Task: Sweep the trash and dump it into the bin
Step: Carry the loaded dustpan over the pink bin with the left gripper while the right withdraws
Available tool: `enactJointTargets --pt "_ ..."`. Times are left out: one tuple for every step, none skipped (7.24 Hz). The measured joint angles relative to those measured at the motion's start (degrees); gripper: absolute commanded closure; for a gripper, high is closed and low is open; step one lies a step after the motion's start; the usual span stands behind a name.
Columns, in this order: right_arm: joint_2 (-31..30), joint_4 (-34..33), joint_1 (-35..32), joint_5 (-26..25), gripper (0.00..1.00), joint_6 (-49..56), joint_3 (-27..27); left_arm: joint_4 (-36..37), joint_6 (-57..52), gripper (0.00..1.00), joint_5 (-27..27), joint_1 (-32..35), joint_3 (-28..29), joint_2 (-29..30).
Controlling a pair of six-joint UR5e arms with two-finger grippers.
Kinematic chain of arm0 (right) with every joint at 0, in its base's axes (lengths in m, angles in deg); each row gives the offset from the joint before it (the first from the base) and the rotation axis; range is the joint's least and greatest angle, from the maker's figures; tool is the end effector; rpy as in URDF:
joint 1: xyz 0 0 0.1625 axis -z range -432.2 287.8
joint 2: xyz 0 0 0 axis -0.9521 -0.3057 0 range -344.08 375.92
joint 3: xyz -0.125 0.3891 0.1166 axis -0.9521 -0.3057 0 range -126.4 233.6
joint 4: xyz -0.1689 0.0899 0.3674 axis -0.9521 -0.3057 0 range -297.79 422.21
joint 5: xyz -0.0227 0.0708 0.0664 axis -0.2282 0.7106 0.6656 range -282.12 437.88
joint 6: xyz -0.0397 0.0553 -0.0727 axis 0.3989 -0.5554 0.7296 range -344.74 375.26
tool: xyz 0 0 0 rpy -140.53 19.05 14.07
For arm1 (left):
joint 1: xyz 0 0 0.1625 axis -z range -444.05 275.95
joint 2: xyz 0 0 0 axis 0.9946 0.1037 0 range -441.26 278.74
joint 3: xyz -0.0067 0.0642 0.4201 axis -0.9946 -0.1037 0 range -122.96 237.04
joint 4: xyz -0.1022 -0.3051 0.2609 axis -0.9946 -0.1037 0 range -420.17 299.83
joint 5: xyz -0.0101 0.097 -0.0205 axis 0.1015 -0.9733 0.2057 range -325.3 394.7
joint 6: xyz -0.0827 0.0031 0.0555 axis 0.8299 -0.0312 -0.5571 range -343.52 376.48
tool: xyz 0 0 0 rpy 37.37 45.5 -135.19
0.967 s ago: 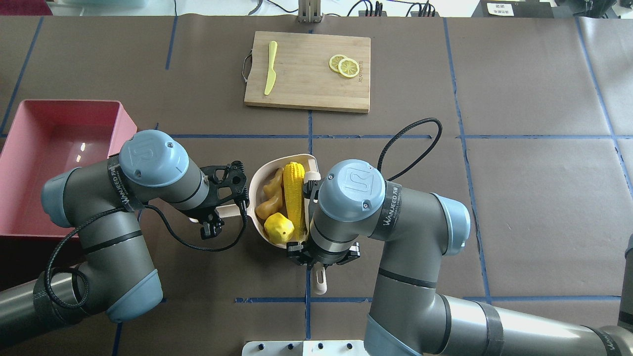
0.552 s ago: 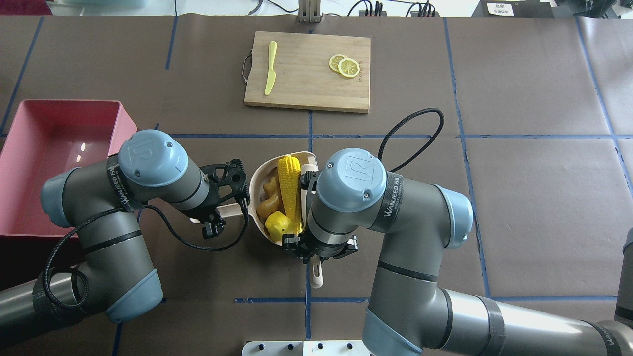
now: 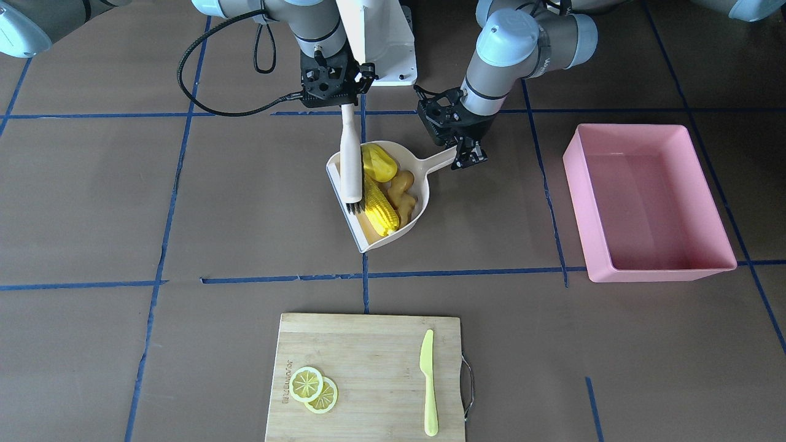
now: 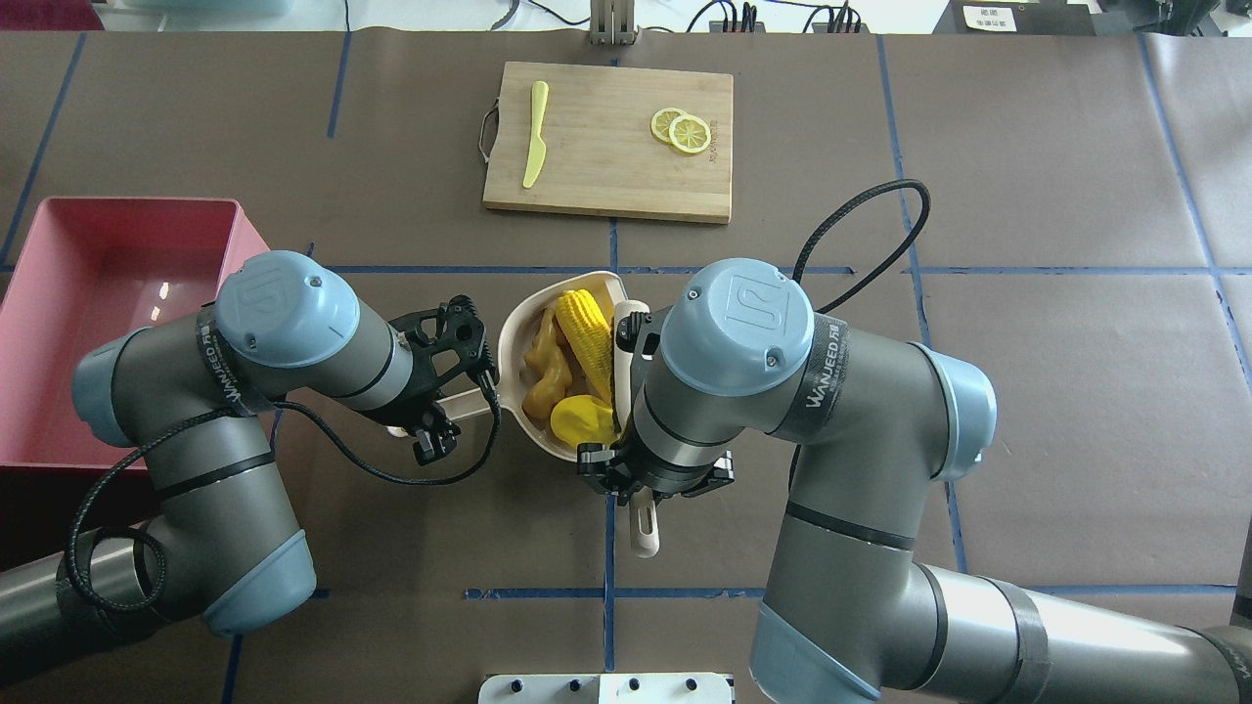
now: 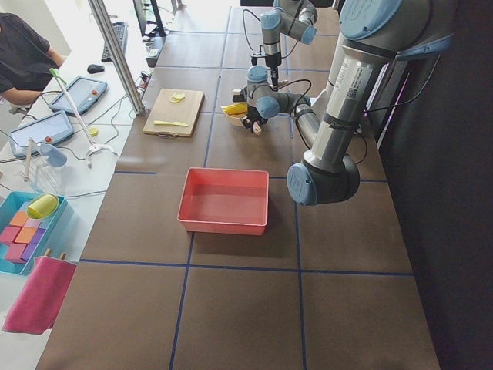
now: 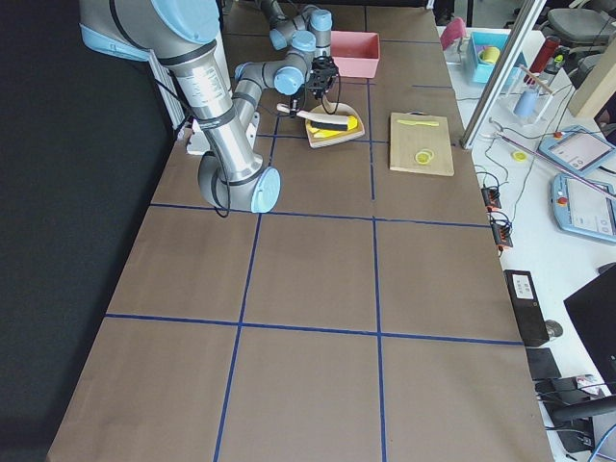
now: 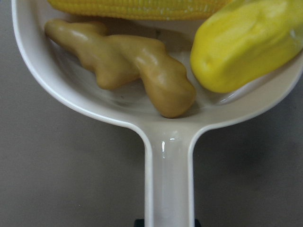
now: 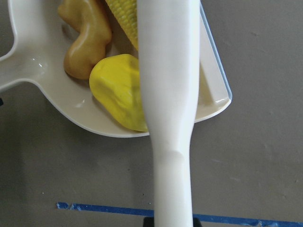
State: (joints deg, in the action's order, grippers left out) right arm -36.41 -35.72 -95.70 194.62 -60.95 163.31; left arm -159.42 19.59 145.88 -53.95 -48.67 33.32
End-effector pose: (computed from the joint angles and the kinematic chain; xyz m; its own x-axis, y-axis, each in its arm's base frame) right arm -0.5182 -0.3219 0.1507 0.5890 0.0241 0.8078 0.1008 0.9896 -0.1030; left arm 0.4801 -0.3907 0.2798 0.2598 0.9255 -0.2755 -0.5481 0.3763 0.7470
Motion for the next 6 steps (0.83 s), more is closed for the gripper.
enactJointTargets --pt "-0.20 -0.96 -0.85 0.70 0.97 0.00 1.27 -1.29 1.38 0.96 0.00 0.06 -0.02 -0.12" --pt "-0.40 -2.77 -2.64 1.87 0.97 0.02 3.22 -2.37 2.88 0.96 0.00 0.25 -0.22 -0.16" --pt "-1.19 -5.63 -5.07 2.79 0.97 0.06 6.16 -3.71 4.23 0.96 0.02 0.97 -0.52 -0.28" --pt "-2.99 -8.38 -7.44 3.22 0.97 0.08 9.41 -4.59 5.06 0.96 0.05 2.51 -1.26 -0.47" --pt "-5.18 -10.00 -9.66 3.35 0.97 0.15 11.94 -4.77 5.52 0.96 0.07 4.40 -2.69 -1.15" --pt "-7.33 -10.73 -11.68 3.39 0.97 0.41 13.57 -4.64 5.71 0.97 0.20 6.67 -4.92 -2.92"
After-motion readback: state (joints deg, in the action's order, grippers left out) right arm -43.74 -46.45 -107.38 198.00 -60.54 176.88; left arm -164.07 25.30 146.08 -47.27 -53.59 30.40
